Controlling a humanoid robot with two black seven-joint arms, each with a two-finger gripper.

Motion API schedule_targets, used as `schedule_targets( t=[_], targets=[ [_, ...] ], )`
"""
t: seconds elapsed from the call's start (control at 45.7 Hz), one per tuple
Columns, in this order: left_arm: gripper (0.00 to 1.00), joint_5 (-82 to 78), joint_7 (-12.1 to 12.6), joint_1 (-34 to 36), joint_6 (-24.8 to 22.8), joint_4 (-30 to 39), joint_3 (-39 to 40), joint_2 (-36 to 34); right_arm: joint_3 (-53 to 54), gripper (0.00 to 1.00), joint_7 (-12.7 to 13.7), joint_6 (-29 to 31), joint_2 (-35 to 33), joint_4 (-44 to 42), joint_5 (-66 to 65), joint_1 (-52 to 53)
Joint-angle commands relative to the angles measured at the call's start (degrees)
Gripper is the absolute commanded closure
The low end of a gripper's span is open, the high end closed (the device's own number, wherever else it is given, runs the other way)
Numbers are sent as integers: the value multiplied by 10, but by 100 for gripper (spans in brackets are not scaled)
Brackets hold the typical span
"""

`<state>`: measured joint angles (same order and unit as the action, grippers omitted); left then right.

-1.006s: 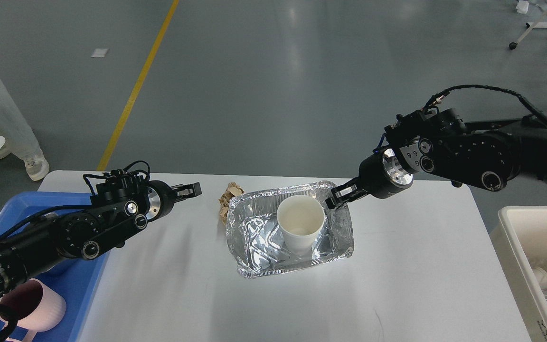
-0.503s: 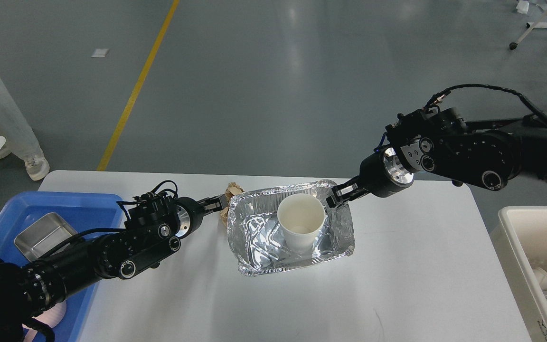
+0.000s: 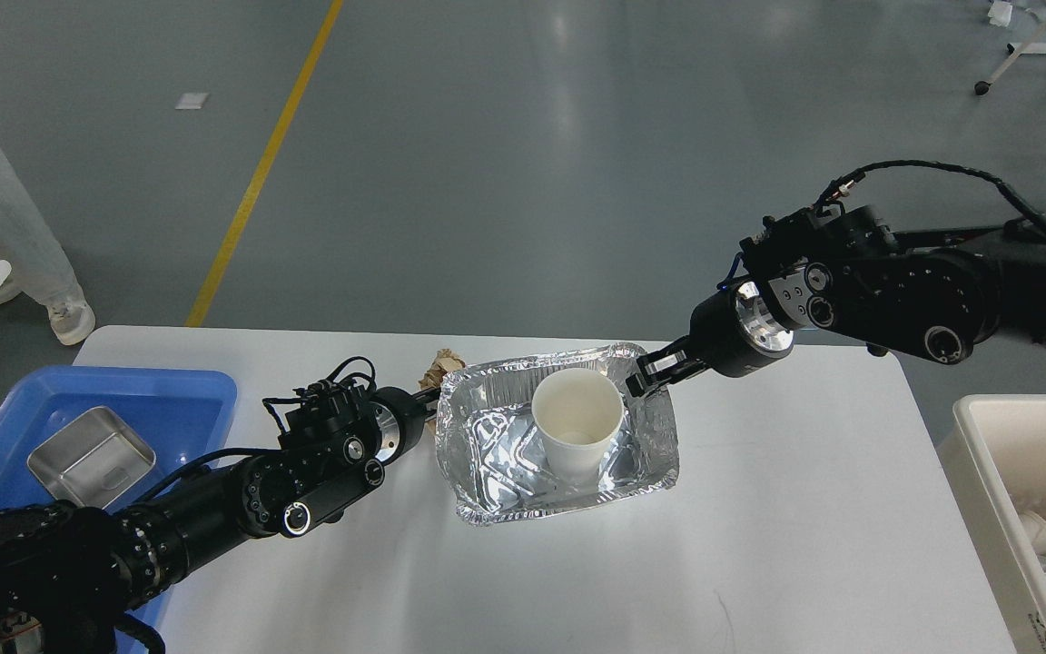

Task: Tidy desktop
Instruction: 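Reach the left gripper to the crumpled brown paper bag and grasp it, then lift the paper bag high and swing it over the foil tray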

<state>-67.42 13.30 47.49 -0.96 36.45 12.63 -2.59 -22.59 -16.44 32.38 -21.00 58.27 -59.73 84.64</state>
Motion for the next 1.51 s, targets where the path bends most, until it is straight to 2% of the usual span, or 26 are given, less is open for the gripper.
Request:
schedule_targets(
  t=[0.0, 0.109, 0.153, 0.219, 0.394, 0.766, 1.203, 1.334, 1.487],
  targets=[
    [75, 2, -7, -7, -4, 0, 0, 0, 0, 100, 0, 0, -2, 1, 0, 0],
    [96, 2, -33, -8, -29, 1, 0, -1, 0, 100, 0, 1, -5, 1, 0, 0],
    [100, 2, -49, -8, -46, 1, 0, -1, 0, 100, 0, 0, -7, 1, 0, 0],
    [100, 3, -65, -9, -51, 1, 1, -2, 0, 100, 0, 0, -7, 2, 0, 0],
    [100, 2, -67, -7, -63, 12, 6, -14, 0, 100, 0, 0, -7, 2, 0, 0],
    [100, 1, -61, -1, -165, 120, 33, -120, 0, 100, 0, 0, -6, 1, 0, -1],
    [99, 3, -71, 11, -403, 300, 166, -369, 0, 100, 0, 0, 0, -4, 0, -1],
    [99, 12, -91, 11, -468, 325, 229, -434, 0, 100, 0, 0, 2, -7, 0, -4],
    [99, 58, -97, 12, -523, 349, 288, -503, 0, 100, 0, 0, 2, -11, 0, -7]
  ],
)
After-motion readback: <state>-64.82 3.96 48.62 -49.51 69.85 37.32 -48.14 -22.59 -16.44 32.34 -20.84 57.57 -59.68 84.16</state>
